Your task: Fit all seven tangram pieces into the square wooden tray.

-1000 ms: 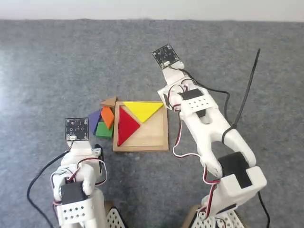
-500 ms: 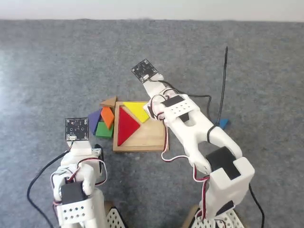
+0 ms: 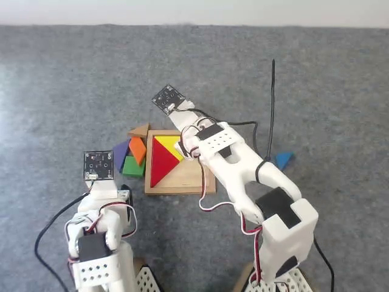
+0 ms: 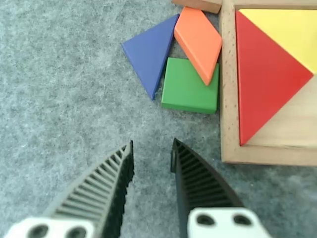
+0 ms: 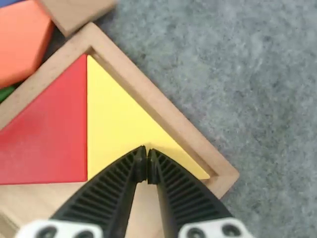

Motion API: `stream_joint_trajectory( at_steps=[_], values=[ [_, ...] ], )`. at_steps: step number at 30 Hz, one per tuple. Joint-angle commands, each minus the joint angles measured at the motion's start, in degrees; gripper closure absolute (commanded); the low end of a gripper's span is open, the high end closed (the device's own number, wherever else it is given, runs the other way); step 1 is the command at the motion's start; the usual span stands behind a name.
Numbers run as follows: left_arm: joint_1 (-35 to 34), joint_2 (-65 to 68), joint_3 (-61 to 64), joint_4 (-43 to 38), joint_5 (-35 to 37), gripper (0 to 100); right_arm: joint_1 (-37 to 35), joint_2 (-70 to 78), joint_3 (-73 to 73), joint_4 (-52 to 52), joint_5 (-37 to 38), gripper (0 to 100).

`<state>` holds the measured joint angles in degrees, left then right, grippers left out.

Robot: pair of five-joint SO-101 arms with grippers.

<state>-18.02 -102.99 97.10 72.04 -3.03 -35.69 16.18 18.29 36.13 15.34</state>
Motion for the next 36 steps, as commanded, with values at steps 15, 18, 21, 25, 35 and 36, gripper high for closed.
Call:
stream_joint_trajectory(
  at_steps=[15,18,21,25,35,36],
  values=[
    [-0.26,-1.23,-0.66,0.26,-0.18,88,6.9,-27.74,13.01,6.64,-11.69,95.7],
    [-0.26,-1.23,-0.66,0.26,-0.18,88,6.9,-26.42,16.0,6.55,-13.89,86.8],
    [-0.26,-1.23,-0.66,0.26,-0.18,88,5.76,-24.75,16.88,6.29,-16.7,81.4],
    [-0.26,-1.23,-0.66,0.26,-0.18,88,2.86,-21.93,16.7,6.11,-17.23,82.7],
    [-0.26,-1.23,-0.66,0.26,-0.18,88,3.21,-16.31,16.62,2.95,-17.05,82.9],
    [-0.26,-1.23,-0.66,0.26,-0.18,88,3.3,-16.4,16.62,2.95,-17.05,82.9]
  ],
)
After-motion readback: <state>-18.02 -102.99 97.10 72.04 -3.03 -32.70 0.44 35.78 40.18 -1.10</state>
